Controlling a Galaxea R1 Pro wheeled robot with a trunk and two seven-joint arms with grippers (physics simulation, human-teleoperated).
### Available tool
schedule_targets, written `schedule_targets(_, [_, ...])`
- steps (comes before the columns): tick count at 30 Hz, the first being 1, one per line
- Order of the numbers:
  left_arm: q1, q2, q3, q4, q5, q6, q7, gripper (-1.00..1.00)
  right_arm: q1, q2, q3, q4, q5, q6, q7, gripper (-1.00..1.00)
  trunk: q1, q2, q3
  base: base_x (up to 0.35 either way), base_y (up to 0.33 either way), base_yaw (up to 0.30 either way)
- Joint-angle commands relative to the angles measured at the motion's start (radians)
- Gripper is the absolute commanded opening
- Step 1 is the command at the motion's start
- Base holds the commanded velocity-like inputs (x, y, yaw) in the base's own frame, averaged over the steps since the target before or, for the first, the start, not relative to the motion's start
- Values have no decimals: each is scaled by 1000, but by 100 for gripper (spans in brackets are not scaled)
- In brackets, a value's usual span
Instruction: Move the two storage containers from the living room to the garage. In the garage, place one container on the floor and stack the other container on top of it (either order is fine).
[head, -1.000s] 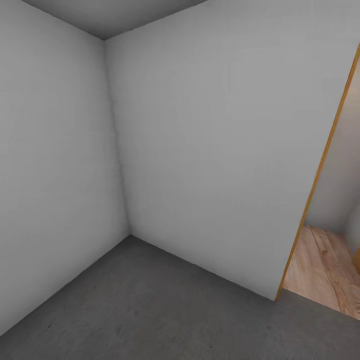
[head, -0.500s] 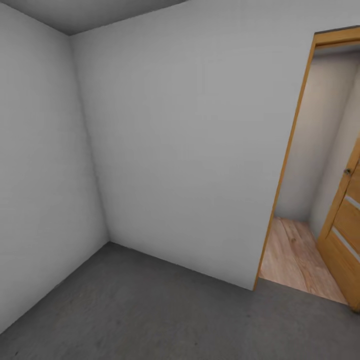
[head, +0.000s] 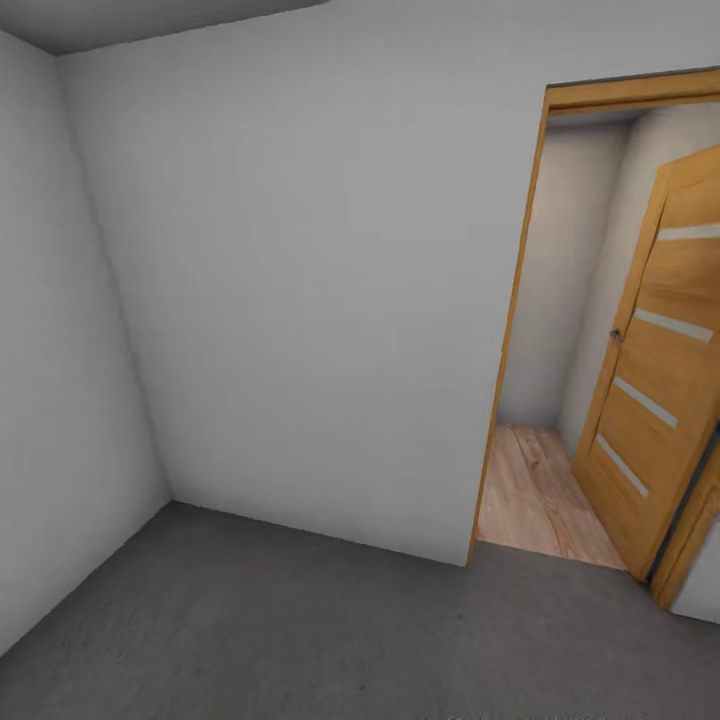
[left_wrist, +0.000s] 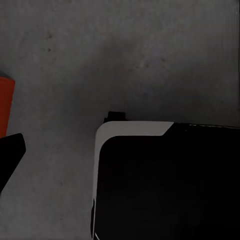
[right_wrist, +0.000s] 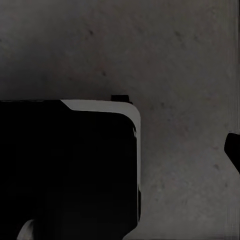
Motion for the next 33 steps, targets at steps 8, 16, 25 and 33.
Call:
schedule_targets(8, [0, -1, 5, 1, 0, -2, -3, 100, -1, 0, 9, 3, -8, -5, 2, 100, 0, -1, 3, 0, 0, -294])
schedule_targets(16, [0, -1, 5, 1, 2, -3, -3, 100, -1, 0, 9, 3, -8, -5, 2, 100, 0, -1, 6, 0, 0, -294])
schedule_targets(25, [0, -1, 5, 1, 2, -4, -3, 100, -1, 0, 9, 3, -8, -5, 2, 100, 0, -1, 8, 0, 0, -294])
schedule_targets(33, [0, -1, 5, 1, 1, -4, -3, 100, -1, 0, 9, 3, -8, -5, 2, 100, 0, -1, 8, 0, 0, -294])
